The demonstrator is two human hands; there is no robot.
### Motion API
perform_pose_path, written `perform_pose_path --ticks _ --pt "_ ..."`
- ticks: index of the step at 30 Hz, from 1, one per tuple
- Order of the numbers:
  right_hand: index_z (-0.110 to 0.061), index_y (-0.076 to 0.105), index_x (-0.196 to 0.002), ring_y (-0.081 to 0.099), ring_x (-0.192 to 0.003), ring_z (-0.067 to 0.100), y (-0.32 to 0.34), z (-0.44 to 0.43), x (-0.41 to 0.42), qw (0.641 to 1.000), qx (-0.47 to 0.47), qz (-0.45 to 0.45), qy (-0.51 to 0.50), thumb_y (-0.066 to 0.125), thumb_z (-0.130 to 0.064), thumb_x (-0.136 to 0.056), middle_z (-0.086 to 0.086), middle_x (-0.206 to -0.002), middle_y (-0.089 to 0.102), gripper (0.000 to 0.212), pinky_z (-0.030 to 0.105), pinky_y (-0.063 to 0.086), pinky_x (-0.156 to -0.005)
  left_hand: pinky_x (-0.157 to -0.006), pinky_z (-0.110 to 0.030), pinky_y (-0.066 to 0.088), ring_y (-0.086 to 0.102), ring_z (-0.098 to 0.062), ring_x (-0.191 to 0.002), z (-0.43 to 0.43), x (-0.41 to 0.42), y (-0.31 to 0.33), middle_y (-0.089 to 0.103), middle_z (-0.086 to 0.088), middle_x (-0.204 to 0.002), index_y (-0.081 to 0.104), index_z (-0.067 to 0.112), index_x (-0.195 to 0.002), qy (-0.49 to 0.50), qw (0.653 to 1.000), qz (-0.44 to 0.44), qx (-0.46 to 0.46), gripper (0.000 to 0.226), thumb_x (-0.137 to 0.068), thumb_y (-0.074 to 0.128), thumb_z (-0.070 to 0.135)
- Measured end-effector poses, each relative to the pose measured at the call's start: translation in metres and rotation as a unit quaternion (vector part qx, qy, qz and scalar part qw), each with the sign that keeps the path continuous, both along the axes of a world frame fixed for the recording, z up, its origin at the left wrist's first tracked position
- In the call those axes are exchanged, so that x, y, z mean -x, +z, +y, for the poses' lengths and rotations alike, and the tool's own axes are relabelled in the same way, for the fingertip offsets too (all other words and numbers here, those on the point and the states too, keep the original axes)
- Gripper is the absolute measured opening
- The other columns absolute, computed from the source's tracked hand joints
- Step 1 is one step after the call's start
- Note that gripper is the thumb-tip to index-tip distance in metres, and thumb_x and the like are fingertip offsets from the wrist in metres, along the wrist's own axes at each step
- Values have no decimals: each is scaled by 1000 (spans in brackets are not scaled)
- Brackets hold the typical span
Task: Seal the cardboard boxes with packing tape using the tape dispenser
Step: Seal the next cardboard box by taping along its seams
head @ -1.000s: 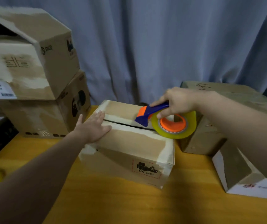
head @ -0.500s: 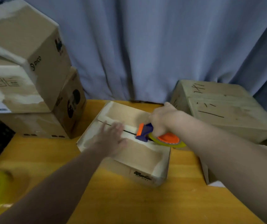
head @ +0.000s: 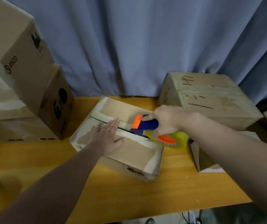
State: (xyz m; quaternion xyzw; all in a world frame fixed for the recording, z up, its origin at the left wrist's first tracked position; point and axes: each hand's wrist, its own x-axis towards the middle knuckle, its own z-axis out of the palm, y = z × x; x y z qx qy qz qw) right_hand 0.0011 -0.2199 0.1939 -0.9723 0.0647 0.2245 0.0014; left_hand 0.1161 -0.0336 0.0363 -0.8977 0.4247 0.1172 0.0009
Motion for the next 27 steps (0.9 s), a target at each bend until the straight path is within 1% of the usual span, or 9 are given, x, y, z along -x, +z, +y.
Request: perform_pose_path --ticks 4,6,8,11,14,17,20,24,27 --pt "-49 43 -137 56 -96 17 18 -25 39 996 24 73 -39 66 -46 -76 -7 -109 54 65 28 45 -71 -117 -41 2 -1 -9 -146 -1 0 4 -4 7 -160 -4 21 -153 -11 1000 2 -9 78 -93 24 63" --pt "-49 44 -137 54 -100 14 17 -36 63 993 64 92 -34 63 -46 -77 -12 -113 56 63 29 47 -75 -117 -41 3 -1 -10 -146 -2 1 7 -3 6 -160 -2 20 -153 -13 1000 -6 -14 77 -94 25 61" --pt "-48 42 -139 52 -108 15 4 -41 79 994 74 76 -28 62 -47 -79 -11 -122 55 63 29 47 -79 -117 -42 5 1 -12 -147 -3 5 11 -2 5 -160 0 19 -153 -15 999 -23 -19 75 -95 26 59" --pt "-48 38 -140 50 -114 16 -16 -45 90 997 43 52 -44 62 -50 -81 -11 -129 52 63 31 48 -84 -116 -45 10 8 -18 -146 -6 7 18 5 2 -160 5 19 -153 -16 998 -49 -19 75 -94 30 57" --pt "-49 35 -142 50 -112 16 -26 -55 99 997 19 50 -63 62 -52 -81 -9 -128 54 66 29 45 -79 -114 -50 16 12 -23 -144 -16 11 16 8 -2 -158 6 28 -151 -7 997 -69 -42 72 -91 29 60" --pt "-49 34 -142 52 -108 16 -34 -60 102 997 9 37 -61 61 -50 -82 -9 -123 56 66 26 39 -71 -114 -54 3 0 -27 -146 -23 16 7 -6 -3 -160 -2 30 -152 13 997 -49 -57 78 -88 21 70" --pt "-51 34 -141 54 -107 16 -39 -64 104 996 -31 36 -80 63 -48 -82 -10 -118 56 66 28 46 -78 -117 -46 -6 -7 -20 -147 -31 26 4 -10 -1 -160 -4 16 -153 -21 998 -40 -49 96 -79 5 77" --pt "-49 35 -141 55 -106 18 -44 -69 107 994 -64 35 -87 65 -45 -82 -6 -120 57 67 31 50 -85 -119 -36 -5 -9 -19 -147 -54 63 4 -9 -8 -160 -4 7 -151 -43 999 11 -7 88 -92 24 66" --pt "-48 37 -141 55 -104 18 -47 -72 104 993 -77 30 -88 65 -45 -81 -7 -120 57 66 30 49 -81 -120 -37 -2 -13 -18 -146 -69 96 4 -15 -6 -158 -9 10 -151 -103 994 33 0 85 -93 19 66"
